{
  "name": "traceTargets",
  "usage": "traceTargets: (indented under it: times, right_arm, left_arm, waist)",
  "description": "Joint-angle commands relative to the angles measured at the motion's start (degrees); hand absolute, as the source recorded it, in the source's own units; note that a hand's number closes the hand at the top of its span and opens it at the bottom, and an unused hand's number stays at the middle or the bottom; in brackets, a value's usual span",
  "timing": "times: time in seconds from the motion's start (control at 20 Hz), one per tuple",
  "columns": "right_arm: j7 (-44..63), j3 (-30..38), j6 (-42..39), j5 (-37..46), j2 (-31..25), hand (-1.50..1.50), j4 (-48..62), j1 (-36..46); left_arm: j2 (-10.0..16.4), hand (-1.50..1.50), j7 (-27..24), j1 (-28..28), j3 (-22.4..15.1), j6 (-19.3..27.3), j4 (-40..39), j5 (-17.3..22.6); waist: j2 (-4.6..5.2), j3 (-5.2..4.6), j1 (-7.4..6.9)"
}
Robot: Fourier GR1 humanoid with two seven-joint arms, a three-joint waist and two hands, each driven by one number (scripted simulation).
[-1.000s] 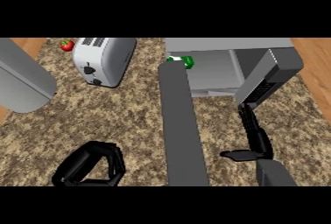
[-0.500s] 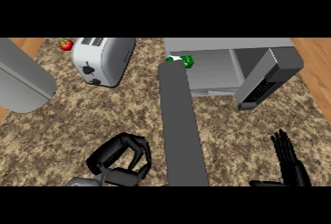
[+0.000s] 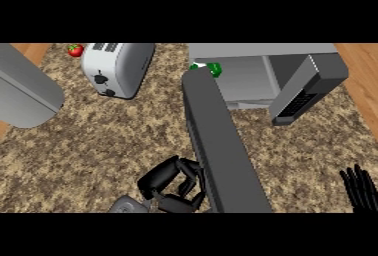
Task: Pick up the milk, place it into the microwave and close the microwave
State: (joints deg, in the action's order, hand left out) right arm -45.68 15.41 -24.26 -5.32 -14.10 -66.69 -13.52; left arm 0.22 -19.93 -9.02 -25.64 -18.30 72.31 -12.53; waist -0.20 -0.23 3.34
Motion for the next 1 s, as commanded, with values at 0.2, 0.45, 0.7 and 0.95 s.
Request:
traceTargets:
  times: [0.2, 0.45, 0.7, 0.95]
  right_arm:
    - [3.9, -4.7, -10.0, -8.2, -0.4, -1.5, -16.7, -6.9]
    - [10.2, -7.9, -11.0, -13.0, -1.3, -1.5, -25.4, -7.2]
    - [14.9, -8.5, -11.3, -15.9, -4.3, -1.5, -32.2, -7.7]
    - [19.9, -10.4, -10.9, -18.3, -5.4, -1.5, -37.0, -7.6]
  left_arm:
    - [-0.2, 1.5, 4.6, -5.6, -19.1, 14.4, -5.8, 9.2]
    - [-0.2, 1.5, 7.2, -10.5, -26.6, 24.4, -6.6, 15.3]
    - [-0.2, 1.5, 6.6, -16.4, -30.5, 33.0, -7.1, 20.7]
    - [-0.1, 1.5, 9.0, -22.7, -31.8, 40.4, -8.3, 24.4]
  waist:
    - [0.28, -0.01, 1.15]
    - [0.49, -0.06, 2.34]
    - [0.85, -0.13, 4.26]
    - [1.11, -0.13, 5.58]
